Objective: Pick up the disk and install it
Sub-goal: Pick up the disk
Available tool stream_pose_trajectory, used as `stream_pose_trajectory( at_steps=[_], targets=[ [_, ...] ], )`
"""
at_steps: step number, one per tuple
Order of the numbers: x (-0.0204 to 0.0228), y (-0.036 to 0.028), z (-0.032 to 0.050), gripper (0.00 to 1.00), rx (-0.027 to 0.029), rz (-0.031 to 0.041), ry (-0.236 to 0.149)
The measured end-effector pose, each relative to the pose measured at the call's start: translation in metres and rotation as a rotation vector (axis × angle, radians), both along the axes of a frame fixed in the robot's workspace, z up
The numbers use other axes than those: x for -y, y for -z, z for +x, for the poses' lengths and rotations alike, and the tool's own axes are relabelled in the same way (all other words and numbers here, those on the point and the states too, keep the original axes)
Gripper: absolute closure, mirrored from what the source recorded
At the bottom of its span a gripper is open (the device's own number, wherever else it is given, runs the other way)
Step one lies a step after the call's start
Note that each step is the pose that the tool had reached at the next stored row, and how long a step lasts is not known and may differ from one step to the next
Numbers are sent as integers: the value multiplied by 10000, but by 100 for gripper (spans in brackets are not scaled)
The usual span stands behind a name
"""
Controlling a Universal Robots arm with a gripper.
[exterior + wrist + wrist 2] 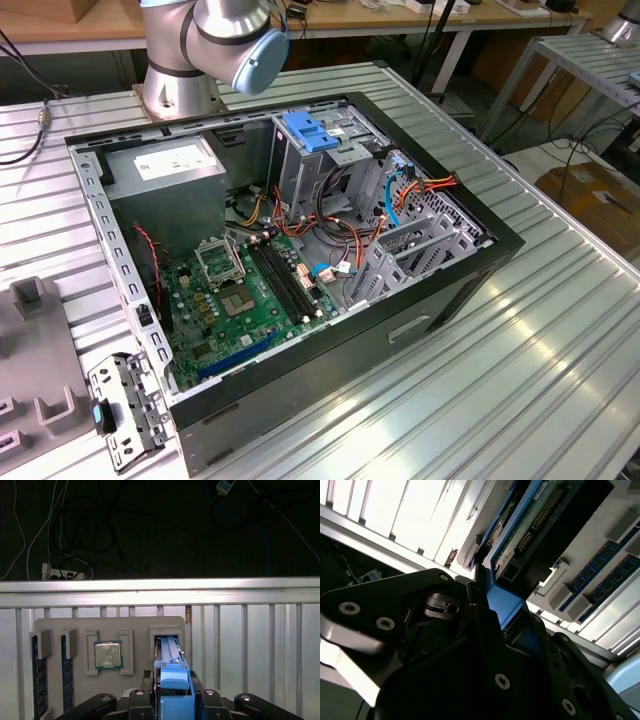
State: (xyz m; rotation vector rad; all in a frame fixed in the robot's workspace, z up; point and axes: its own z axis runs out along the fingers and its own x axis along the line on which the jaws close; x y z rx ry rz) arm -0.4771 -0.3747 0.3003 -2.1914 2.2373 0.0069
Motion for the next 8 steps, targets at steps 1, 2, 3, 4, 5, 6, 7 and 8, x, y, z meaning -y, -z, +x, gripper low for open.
stream_pose_trajectory(
  at_steps=[1, 2, 3, 4, 5, 6, 7, 8],
  targets=[
    [0, -8, 0, 63, 0, 0, 0],
    [0, -17, 0, 63, 0, 0, 0],
    [0, -22, 0, 63, 1, 0, 0],
    [0, -31, 0, 63, 2, 1, 0],
    [0, -44, 0, 63, 1, 0, 0],
    [0, -53, 0, 63, 2, 1, 0],
    [0, -66, 0, 63, 0, 0, 0],
    [0, -73, 0, 63, 1, 0, 0]
  ],
)
